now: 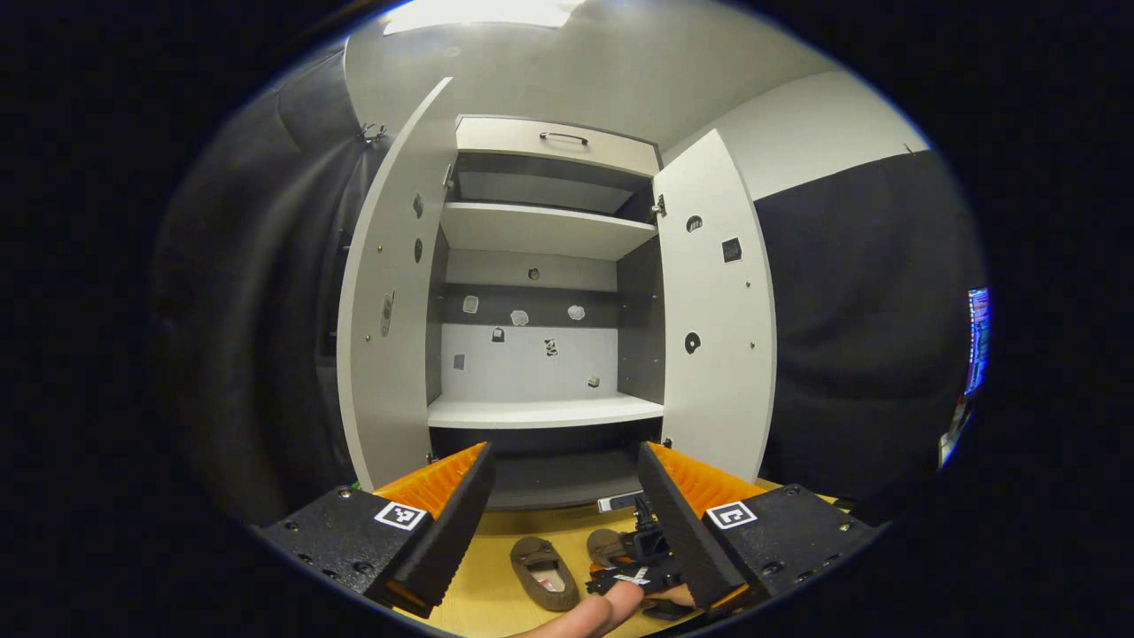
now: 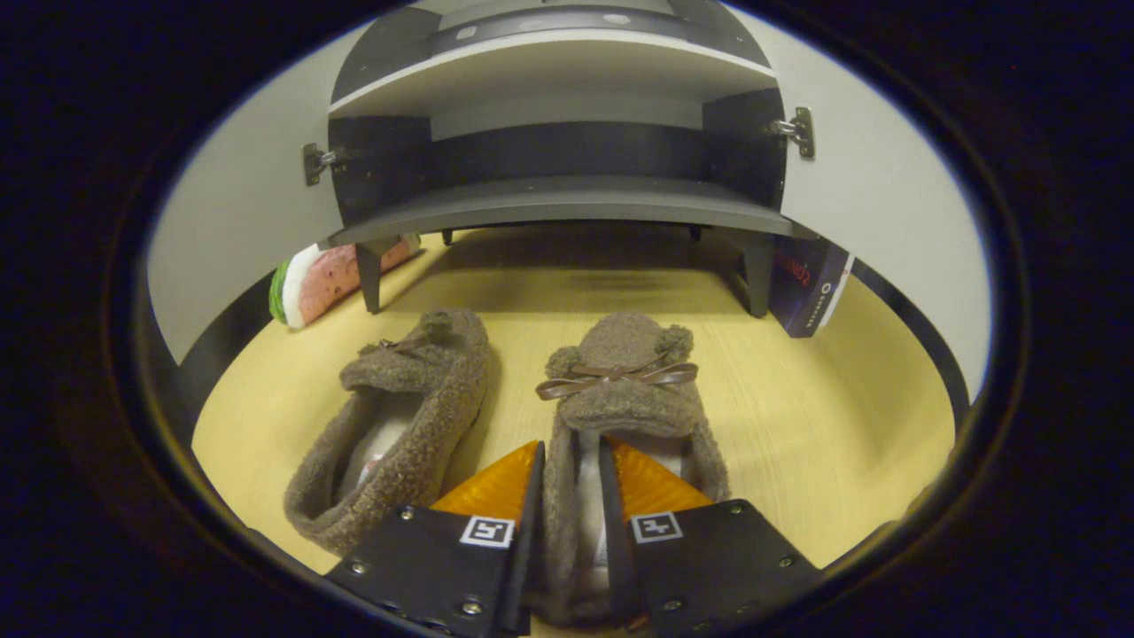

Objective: Grab one shoe with the right hand and put it into the shoe cabinet, grab the other shoe with the left hand and put it into the shoe cabinet; then close the right door with the right hand and the left door with the left hand.

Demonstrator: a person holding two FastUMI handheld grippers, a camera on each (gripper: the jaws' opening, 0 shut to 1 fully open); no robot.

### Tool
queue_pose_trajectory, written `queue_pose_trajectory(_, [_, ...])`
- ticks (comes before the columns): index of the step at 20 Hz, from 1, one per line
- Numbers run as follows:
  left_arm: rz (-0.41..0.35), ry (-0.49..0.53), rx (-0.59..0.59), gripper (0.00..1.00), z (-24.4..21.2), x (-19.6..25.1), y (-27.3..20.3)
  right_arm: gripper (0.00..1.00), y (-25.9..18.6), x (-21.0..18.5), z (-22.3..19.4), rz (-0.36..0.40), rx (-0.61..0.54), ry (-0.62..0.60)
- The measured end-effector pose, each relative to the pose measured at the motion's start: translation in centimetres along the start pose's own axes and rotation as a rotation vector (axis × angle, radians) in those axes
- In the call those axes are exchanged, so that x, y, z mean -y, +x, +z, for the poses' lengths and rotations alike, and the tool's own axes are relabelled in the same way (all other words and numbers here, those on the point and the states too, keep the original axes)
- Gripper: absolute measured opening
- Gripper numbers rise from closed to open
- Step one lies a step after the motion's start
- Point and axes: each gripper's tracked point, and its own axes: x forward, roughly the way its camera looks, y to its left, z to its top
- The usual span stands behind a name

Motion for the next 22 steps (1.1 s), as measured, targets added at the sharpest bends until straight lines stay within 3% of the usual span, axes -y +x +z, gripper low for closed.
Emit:
queue_pose_trajectory(3, [0.037, 0.025, -0.006, 0.99, -0.5, -1.2, -0.2, 0.34, -0.4, -0.8, -0.6, 0.062, 0.008, -0.091])
queue_pose_trajectory(5, [0.07, 0.031, -0.024, 1.0, -1.2, -2.6, -0.6, 0.31, -0.8, -1.2, -0.6, 0.126, 0.007, -0.083])
queue_pose_trajectory(7, [0.112, 0.032, -0.044, 1.0, -1.8, -4.3, -0.7, 0.34, -0.7, -0.6, -0.1, 0.135, 0.024, -0.067])
queue_pose_trajectory(9, [0.158, 0.036, -0.059, 1.0, -2.1, -6.0, -0.6, 0.03, -0.4, -0.9, -0.3, 0.142, -0.003, -0.038])
queue_pose_trajectory(11, [0.186, 0.034, -0.075, 1.0, -2.7, -7.2, -0.4, 0.03, -0.5, -0.7, -0.4, 0.153, -0.006, -0.032])
queue_pose_trajectory(13, [0.196, 0.027, -0.093, 1.0, -3.4, -7.9, -0.4, 0.03, -0.5, -1.0, -0.3, 0.193, 0.004, 0.051])
queue_pose_trajectory(16, [0.188, 0.023, -0.108, 1.0, -4.0, -7.9, -0.3, 0.01, -1.1, -1.1, 0.6, 0.238, 0.099, 0.062])
queue_pose_trajectory(22, [0.171, 0.017, -0.126, 1.0, -4.8, -7.7, 0.3, 0.01, -3.3, -0.7, 2.2, 0.282, 0.222, 0.214])
